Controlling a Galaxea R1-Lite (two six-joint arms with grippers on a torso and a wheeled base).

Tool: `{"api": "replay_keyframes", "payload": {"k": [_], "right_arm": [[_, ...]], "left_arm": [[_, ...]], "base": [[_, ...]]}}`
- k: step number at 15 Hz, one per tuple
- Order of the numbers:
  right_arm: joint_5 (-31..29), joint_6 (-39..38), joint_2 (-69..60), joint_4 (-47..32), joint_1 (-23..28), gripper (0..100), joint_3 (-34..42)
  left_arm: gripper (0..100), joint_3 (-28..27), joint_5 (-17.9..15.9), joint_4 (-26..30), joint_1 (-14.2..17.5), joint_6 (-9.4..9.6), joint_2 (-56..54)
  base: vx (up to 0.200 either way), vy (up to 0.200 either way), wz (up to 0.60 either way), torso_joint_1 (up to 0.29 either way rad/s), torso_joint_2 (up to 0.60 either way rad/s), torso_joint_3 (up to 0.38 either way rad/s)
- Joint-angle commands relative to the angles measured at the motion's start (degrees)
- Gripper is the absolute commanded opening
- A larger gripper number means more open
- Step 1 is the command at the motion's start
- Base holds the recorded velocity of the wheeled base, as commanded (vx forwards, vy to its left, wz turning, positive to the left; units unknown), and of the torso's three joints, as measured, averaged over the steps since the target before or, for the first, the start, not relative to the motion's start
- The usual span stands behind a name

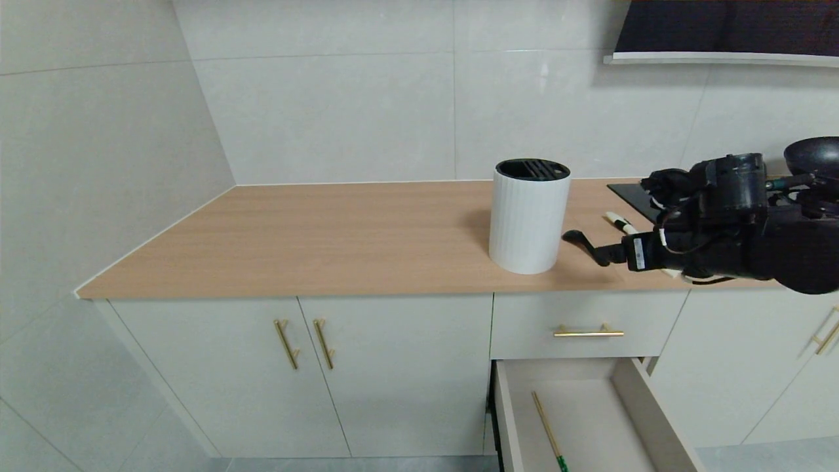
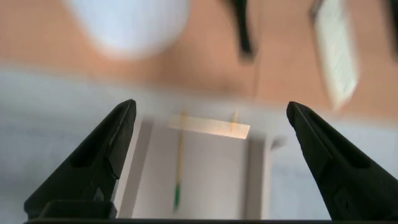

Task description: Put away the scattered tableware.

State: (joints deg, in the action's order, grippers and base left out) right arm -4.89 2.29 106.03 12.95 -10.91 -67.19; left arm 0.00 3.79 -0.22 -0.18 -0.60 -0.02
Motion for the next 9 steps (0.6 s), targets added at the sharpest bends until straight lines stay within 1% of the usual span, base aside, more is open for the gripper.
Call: {"api": "replay_keyframes", "payload": {"k": [1, 2, 3, 4, 6, 9], "right_arm": [[1.64, 1.49, 10.86, -0.29, 2.56, 100, -10.59], [3.39, 1.66, 13.06, -0.20, 3.09, 100, -12.61], [3.57, 1.66, 13.23, -0.20, 3.18, 100, -12.70], [7.61, 1.93, 17.28, 0.41, 4.23, 100, -14.19], [8.14, 3.68, 20.62, 1.82, 4.93, 100, -15.69], [7.88, 3.77, 25.54, 4.54, 4.93, 100, -17.36]], "left_arm": [[100, 0.00, -0.01, -0.04, 0.01, -0.02, 0.02], [100, 0.00, 0.08, -0.04, 0.01, -0.02, 0.02], [100, 0.00, -0.01, -0.04, 0.01, -0.02, 0.02], [100, 0.00, -0.01, -0.04, 0.01, -0.02, 0.02], [100, 0.00, -0.01, -0.04, 0.01, -0.02, 0.02], [100, 0.00, -0.01, -0.04, 0.01, -0.02, 0.02]], "base": [[0.000, 0.000, 0.00, 0.000, 0.00, 0.000], [0.000, 0.000, 0.00, 0.000, 0.00, 0.000], [0.000, 0.000, 0.00, 0.000, 0.00, 0.000], [0.000, 0.000, 0.00, 0.000, 0.00, 0.000], [0.000, 0.000, 0.00, 0.000, 0.00, 0.000], [0.000, 0.000, 0.00, 0.000, 0.00, 0.000]]}}
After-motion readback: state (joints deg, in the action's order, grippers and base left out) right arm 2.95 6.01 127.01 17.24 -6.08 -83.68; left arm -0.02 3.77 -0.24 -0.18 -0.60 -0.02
